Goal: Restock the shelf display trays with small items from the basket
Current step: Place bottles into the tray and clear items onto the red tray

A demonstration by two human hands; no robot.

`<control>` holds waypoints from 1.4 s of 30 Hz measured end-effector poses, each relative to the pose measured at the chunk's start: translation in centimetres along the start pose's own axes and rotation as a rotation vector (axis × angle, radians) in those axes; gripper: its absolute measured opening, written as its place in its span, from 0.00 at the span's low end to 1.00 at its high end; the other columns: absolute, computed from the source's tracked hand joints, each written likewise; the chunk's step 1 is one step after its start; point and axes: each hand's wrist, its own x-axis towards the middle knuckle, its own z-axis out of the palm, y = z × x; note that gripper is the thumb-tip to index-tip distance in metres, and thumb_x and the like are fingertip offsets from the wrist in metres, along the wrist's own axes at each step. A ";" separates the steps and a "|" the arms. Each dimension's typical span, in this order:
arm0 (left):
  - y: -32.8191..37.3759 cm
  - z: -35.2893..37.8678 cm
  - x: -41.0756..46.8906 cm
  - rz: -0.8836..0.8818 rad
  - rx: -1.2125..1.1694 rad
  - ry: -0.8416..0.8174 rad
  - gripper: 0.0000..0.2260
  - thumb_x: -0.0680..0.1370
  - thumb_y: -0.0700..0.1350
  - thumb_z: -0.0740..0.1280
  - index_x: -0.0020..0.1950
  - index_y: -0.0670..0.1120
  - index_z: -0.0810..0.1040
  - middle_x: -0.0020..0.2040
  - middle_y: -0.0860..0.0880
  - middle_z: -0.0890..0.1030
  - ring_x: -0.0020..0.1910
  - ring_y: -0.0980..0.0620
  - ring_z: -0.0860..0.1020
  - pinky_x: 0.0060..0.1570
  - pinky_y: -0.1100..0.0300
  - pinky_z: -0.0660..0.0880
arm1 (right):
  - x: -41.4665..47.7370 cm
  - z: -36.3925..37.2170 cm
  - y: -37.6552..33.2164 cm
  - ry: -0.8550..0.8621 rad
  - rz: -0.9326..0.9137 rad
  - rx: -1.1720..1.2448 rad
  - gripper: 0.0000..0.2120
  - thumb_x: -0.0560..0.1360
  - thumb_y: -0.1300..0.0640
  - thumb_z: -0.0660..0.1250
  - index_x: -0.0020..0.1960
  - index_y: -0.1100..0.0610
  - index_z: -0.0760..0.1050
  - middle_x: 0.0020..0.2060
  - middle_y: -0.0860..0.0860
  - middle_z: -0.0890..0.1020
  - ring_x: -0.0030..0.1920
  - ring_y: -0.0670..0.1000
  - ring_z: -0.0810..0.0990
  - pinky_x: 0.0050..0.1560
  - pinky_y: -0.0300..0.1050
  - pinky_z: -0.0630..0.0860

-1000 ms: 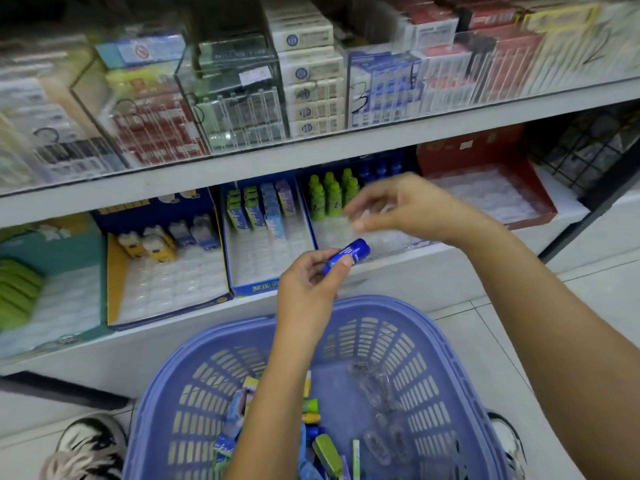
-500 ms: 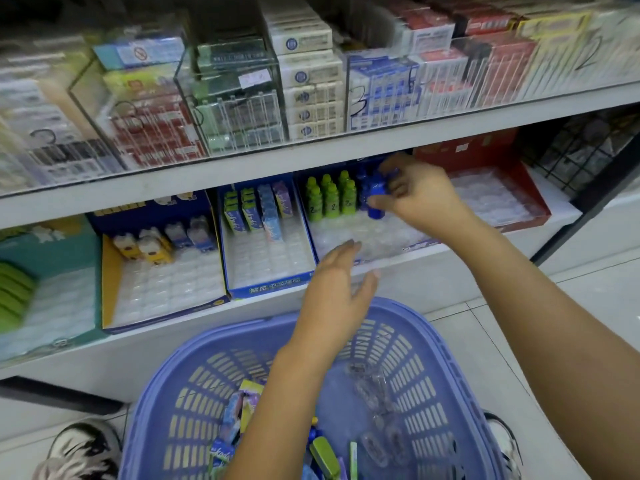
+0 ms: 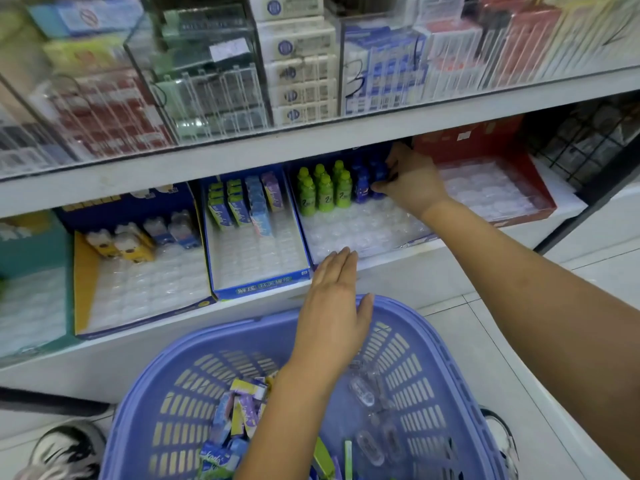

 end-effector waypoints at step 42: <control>-10.4 17.2 -12.9 -0.265 0.021 -0.765 0.12 0.74 0.43 0.68 0.56 0.41 0.81 0.54 0.41 0.81 0.54 0.43 0.78 0.55 0.53 0.75 | -25.1 15.3 4.7 -1.187 -0.228 -0.813 0.21 0.81 0.53 0.54 0.70 0.61 0.65 0.67 0.61 0.71 0.65 0.60 0.72 0.63 0.49 0.69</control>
